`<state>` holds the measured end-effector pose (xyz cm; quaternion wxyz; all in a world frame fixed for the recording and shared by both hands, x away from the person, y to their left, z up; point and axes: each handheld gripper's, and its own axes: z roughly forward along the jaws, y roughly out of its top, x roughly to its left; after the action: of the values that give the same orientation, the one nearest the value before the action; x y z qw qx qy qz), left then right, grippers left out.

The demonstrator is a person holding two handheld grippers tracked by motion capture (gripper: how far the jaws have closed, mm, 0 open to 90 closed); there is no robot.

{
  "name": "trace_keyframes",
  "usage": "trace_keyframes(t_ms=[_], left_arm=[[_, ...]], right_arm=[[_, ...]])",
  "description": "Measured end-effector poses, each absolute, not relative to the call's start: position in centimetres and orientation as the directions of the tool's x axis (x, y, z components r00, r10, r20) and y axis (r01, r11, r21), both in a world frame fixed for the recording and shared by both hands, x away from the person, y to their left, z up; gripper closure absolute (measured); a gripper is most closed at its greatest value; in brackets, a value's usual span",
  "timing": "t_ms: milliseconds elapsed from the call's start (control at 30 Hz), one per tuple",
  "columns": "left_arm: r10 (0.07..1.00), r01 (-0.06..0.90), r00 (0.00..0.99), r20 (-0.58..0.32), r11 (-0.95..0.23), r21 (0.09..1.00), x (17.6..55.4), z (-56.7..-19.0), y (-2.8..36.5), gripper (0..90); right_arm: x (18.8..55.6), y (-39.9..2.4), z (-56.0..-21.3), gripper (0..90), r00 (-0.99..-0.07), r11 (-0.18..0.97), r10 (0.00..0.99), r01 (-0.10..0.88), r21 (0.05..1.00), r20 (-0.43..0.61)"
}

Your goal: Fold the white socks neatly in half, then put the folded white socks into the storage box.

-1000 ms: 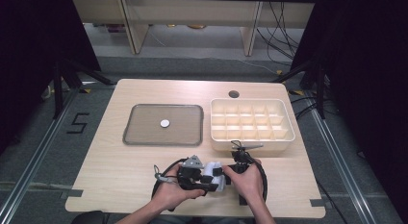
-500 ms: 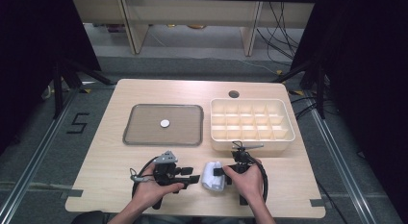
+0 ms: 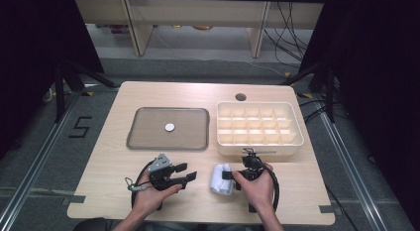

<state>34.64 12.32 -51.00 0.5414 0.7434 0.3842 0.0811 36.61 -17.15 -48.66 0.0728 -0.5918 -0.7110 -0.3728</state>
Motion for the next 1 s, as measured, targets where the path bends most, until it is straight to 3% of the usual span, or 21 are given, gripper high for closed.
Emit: trace_keyframes(t_ms=[367, 967, 1000], left_arm=[[0.698, 0.451, 0.672, -0.25, -0.117, 0.885, 34.7, -51.0, 12.6, 43.6], [0.718, 0.435, 0.658, -0.226, -0.118, 0.893, 34.4, -50.9, 12.7, 42.9], [0.716, 0.43, 0.661, -0.226, -0.114, 0.896, 34.4, -50.9, 12.7, 42.9]], right_arm=[[35.8, -17.9, -45.8, 72.0, -0.355, 0.004, 0.8, 0.81, 0.587, 0.484], [35.4, -18.5, -44.3, 71.8, -0.36, -0.031, 0.814, 0.756, 0.654, 0.456], [35.2, -18.2, -44.0, 71.8, -0.328, -0.06, 0.814, 0.773, 0.631, 0.48]])
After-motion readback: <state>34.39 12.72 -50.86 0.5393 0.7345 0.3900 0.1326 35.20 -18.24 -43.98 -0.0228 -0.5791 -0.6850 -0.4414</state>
